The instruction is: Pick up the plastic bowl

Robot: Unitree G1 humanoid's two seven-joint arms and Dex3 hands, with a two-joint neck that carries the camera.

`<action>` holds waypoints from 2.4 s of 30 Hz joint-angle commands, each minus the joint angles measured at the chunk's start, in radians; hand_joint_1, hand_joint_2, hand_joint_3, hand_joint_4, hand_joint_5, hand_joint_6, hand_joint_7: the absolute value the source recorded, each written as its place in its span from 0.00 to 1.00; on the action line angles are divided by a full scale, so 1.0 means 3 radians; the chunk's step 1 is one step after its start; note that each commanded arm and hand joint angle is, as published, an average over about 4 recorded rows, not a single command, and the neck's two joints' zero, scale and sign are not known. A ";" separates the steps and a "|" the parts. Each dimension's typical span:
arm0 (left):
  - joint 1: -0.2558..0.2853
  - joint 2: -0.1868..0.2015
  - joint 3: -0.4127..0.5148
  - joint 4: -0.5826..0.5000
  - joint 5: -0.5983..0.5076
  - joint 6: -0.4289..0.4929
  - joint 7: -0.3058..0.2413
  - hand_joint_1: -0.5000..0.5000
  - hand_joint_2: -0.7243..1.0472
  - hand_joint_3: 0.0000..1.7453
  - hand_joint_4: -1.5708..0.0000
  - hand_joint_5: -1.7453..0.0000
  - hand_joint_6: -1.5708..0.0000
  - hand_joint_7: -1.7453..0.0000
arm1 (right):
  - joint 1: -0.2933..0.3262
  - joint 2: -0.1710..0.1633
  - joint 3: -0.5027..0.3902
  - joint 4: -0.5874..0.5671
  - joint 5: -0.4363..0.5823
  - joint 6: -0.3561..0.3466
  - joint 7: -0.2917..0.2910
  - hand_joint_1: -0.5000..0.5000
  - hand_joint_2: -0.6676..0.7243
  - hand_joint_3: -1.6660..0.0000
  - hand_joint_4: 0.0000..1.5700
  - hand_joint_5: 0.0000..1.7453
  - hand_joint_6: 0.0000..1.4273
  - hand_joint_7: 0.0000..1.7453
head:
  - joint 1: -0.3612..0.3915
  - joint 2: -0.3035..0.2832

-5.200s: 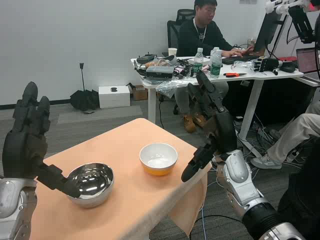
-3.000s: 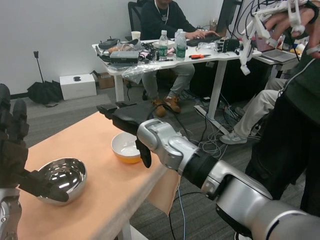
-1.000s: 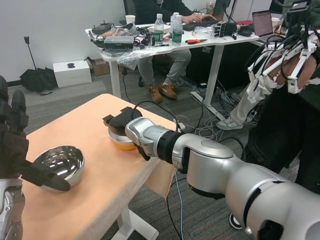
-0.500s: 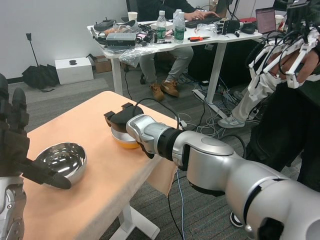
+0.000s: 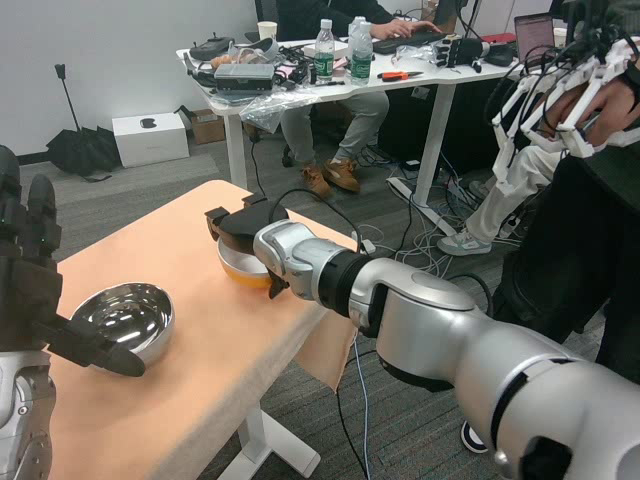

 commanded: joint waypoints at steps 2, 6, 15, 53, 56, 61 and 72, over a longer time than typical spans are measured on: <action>0.0037 -0.0009 0.0018 0.0020 -0.0019 -0.0028 0.0005 0.00 0.05 0.04 1.00 1.00 1.00 0.96 | 0.0059 -0.0051 -0.0076 -0.0073 0.0002 -0.0015 -0.0031 0.04 0.13 0.06 0.41 1.00 0.49 0.96 | -0.0006 -0.0010; 0.0039 -0.0008 0.0021 0.0020 -0.0019 -0.0028 0.0005 0.00 0.05 0.00 1.00 1.00 1.00 0.96 | 0.0098 -0.0075 -0.0151 -0.0173 -0.0025 -0.0017 0.0032 0.04 0.09 0.05 0.43 1.00 0.54 0.96 | -0.0006 -0.0012; 0.0037 -0.0008 0.0025 0.0019 -0.0019 -0.0028 0.0005 0.00 0.05 0.05 1.00 1.00 1.00 0.96 | 0.0296 -0.0194 -0.0454 -0.0623 -0.0185 -0.0017 0.0297 0.04 0.09 0.05 0.45 1.00 0.56 0.96 | 0.0029 0.0003; 0.0032 0.0114 0.0006 -0.0054 -0.0032 -0.0007 -0.0015 0.00 0.05 0.05 1.00 1.00 1.00 0.96 | 0.1100 -0.0705 -0.1592 -0.2818 -0.0902 0.0159 0.0859 0.04 0.09 0.05 0.55 1.00 0.62 0.96 | 0.0676 0.0890; 0.0035 0.0133 0.0007 -0.0063 -0.0058 -0.0010 -0.0019 0.00 0.05 0.04 1.00 1.00 1.00 0.96 | 0.1102 -0.0704 -0.1578 -0.2883 -0.1004 0.0179 0.0883 0.04 0.09 0.05 0.55 1.00 0.62 0.96 | 0.0728 0.0912; 0.0046 0.0156 0.0003 -0.0074 -0.0086 -0.0007 -0.0020 0.00 0.05 0.05 1.00 1.00 1.00 0.96 | 0.1097 -0.0701 -0.1529 -0.2970 -0.1157 0.0200 0.0914 0.04 0.07 0.05 0.55 1.00 0.64 0.96 | 0.0764 0.0918; 0.0073 0.0176 0.0018 -0.0097 -0.0101 -0.0012 -0.0020 0.00 0.05 0.05 1.00 1.00 1.00 0.96 | 0.1074 -0.0673 -0.1494 -0.2960 -0.1191 0.0204 0.0921 0.04 0.09 0.05 0.56 1.00 0.64 0.96 | 0.0768 0.0901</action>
